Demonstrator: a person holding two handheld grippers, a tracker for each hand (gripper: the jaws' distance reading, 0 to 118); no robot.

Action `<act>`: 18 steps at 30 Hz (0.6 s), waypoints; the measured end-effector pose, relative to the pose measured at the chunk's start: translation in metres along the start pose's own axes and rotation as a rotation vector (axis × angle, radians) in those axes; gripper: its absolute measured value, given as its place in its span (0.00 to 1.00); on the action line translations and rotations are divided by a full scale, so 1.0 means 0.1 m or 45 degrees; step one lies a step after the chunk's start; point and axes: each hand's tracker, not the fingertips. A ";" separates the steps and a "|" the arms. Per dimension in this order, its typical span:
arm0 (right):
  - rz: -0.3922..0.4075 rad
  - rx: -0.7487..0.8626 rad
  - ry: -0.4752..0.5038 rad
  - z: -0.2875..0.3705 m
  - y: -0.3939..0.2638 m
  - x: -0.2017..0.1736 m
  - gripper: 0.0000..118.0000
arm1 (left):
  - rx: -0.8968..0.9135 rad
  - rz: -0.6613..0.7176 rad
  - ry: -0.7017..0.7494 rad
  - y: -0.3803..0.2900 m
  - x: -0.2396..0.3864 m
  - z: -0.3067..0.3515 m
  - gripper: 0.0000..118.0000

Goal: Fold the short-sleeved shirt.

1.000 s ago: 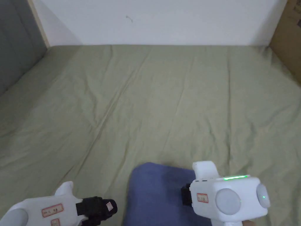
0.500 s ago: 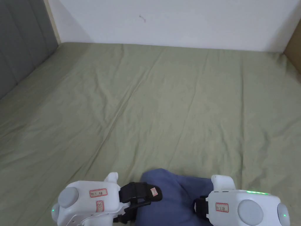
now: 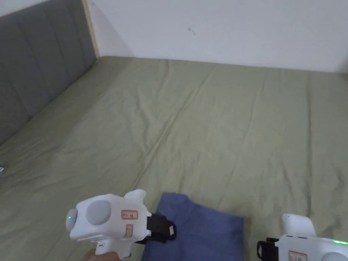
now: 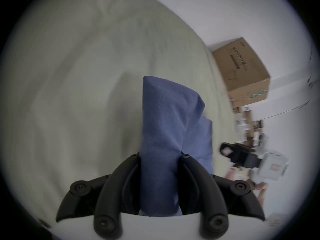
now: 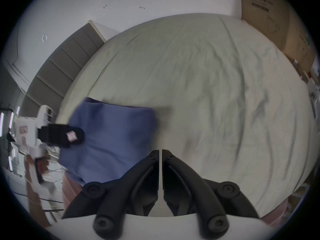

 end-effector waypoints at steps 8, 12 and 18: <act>-0.034 0.061 -0.114 -0.01 0.03 0.07 0.03 | 0.099 -0.090 0.742 0.59 -0.87 0.93 0.25; -0.019 0.028 -0.160 -0.08 0.06 0.10 0.03 | 0.050 -0.206 1.164 0.90 -1.34 1.13 0.25; -0.077 0.009 -0.188 -0.20 0.07 0.09 0.03 | 0.158 -0.337 1.683 1.08 -1.84 1.06 0.57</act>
